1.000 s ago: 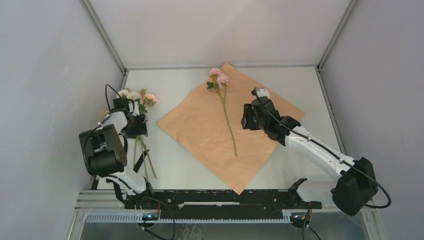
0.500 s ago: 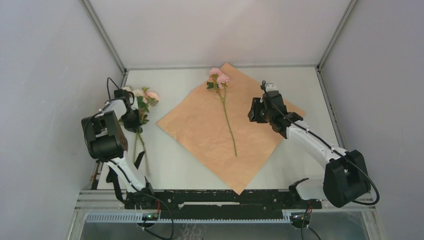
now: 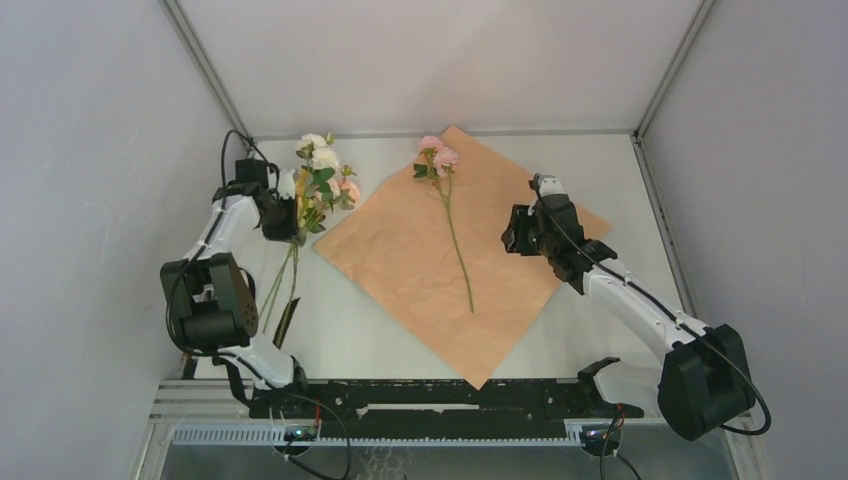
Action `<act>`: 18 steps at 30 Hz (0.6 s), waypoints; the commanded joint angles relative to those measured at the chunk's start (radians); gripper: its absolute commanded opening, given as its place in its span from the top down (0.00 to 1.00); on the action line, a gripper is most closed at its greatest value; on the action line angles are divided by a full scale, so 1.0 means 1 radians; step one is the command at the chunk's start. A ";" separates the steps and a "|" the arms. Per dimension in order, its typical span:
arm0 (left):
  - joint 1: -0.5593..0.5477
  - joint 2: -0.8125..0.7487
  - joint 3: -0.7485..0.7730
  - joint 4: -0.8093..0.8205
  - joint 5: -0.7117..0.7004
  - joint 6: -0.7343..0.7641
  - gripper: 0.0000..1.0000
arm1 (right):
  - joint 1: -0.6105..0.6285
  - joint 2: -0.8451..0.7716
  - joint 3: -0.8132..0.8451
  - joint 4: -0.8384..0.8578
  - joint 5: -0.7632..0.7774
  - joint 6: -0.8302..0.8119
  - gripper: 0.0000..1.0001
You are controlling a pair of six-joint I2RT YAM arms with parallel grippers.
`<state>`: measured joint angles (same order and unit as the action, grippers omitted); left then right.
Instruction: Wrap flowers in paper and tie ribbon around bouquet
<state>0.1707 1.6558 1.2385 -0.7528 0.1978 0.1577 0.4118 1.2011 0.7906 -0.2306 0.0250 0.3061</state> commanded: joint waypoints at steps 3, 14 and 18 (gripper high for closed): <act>0.042 -0.087 0.042 0.000 0.020 -0.016 1.00 | -0.002 -0.025 0.002 0.075 -0.014 -0.036 0.48; 0.057 0.080 0.126 0.130 0.021 -0.082 1.00 | 0.067 -0.042 0.002 0.051 -0.001 -0.027 0.48; 0.034 0.176 0.200 0.128 -0.041 -0.073 0.95 | 0.111 -0.029 0.002 0.056 0.043 -0.024 0.47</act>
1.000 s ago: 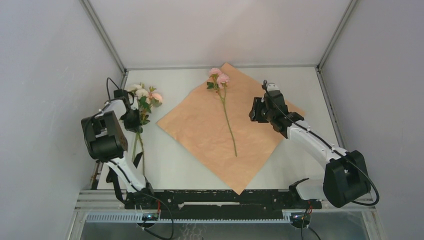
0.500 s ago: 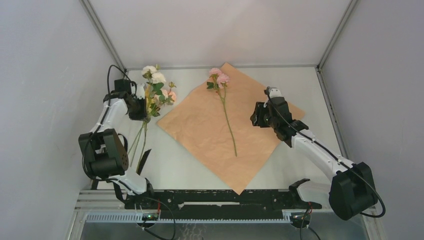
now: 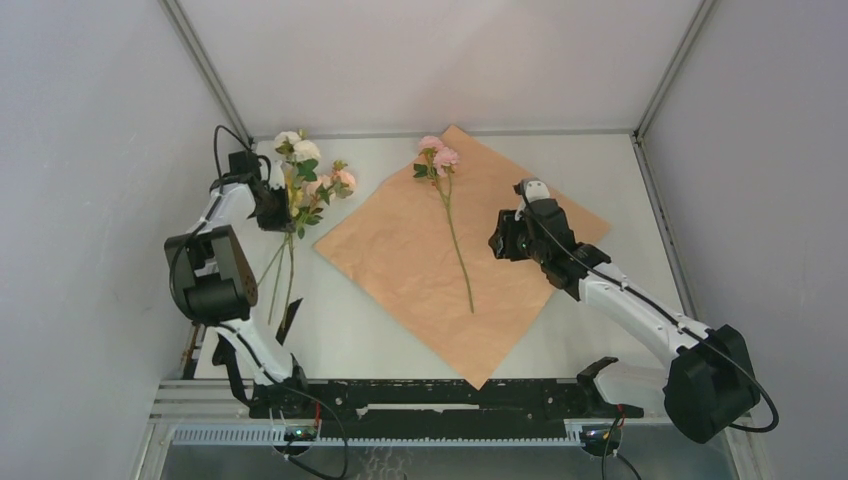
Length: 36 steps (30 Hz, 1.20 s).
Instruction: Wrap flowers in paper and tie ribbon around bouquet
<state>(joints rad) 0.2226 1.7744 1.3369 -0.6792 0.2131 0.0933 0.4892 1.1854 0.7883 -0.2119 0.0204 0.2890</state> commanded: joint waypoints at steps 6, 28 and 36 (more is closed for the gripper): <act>-0.029 0.076 0.088 0.079 -0.118 -0.008 0.66 | 0.041 -0.005 0.005 0.040 0.056 -0.002 0.47; -0.122 -0.006 -0.084 0.010 -0.301 0.153 0.70 | 0.041 -0.015 0.005 0.038 0.063 -0.007 0.47; -0.134 -0.006 -0.121 -0.013 -0.225 0.198 0.63 | 0.040 -0.028 0.005 0.004 0.092 -0.008 0.47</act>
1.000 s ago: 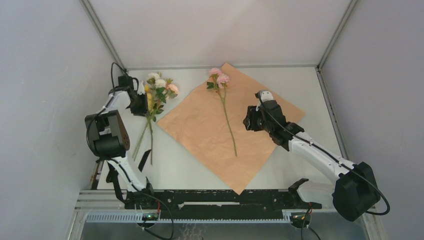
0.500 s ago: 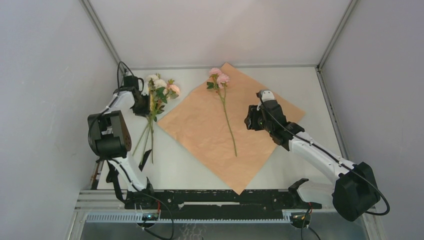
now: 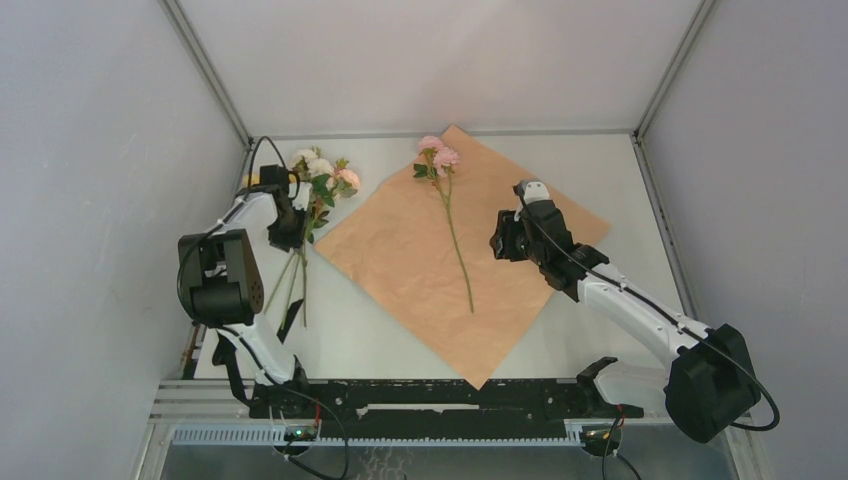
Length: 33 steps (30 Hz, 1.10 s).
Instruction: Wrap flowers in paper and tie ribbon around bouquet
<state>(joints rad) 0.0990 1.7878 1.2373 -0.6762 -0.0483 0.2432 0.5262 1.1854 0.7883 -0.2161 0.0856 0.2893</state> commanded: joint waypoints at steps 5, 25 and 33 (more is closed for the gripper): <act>-0.013 -0.028 -0.044 -0.007 0.041 0.050 0.64 | 0.002 -0.019 0.005 0.005 0.032 -0.003 0.47; 0.035 -0.003 0.037 -0.049 0.113 -0.050 1.00 | 0.003 -0.047 0.005 -0.015 0.056 -0.002 0.47; 0.178 -0.204 0.159 -0.048 0.089 -0.129 1.00 | 0.004 -0.100 0.005 -0.021 0.052 -0.004 0.47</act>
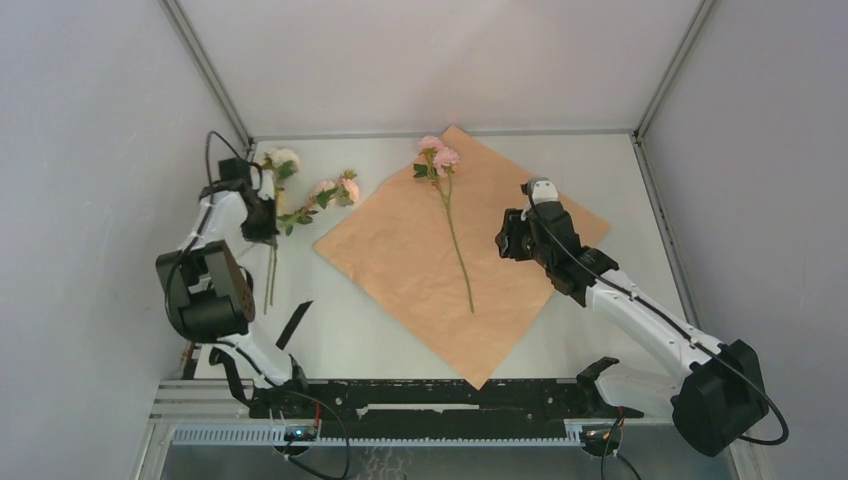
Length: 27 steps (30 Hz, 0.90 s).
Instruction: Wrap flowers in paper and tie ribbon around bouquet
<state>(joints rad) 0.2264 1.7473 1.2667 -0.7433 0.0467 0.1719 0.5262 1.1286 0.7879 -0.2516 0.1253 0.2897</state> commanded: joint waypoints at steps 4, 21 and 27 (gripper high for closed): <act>0.054 -0.291 0.178 0.009 0.050 -0.045 1.00 | 0.007 -0.064 0.005 0.020 -0.002 -0.003 0.46; -0.143 -0.443 0.122 -0.039 0.424 -0.092 1.00 | 0.131 0.149 0.145 0.356 -0.331 0.189 0.44; -0.271 -0.414 0.057 0.011 0.409 -0.161 1.00 | 0.182 0.431 0.267 0.715 -0.454 0.585 0.21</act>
<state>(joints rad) 0.0219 1.3239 1.3724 -0.7918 0.4355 0.0711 0.6888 1.4261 0.9737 0.1261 -0.2169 0.5388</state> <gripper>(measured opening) 0.015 0.713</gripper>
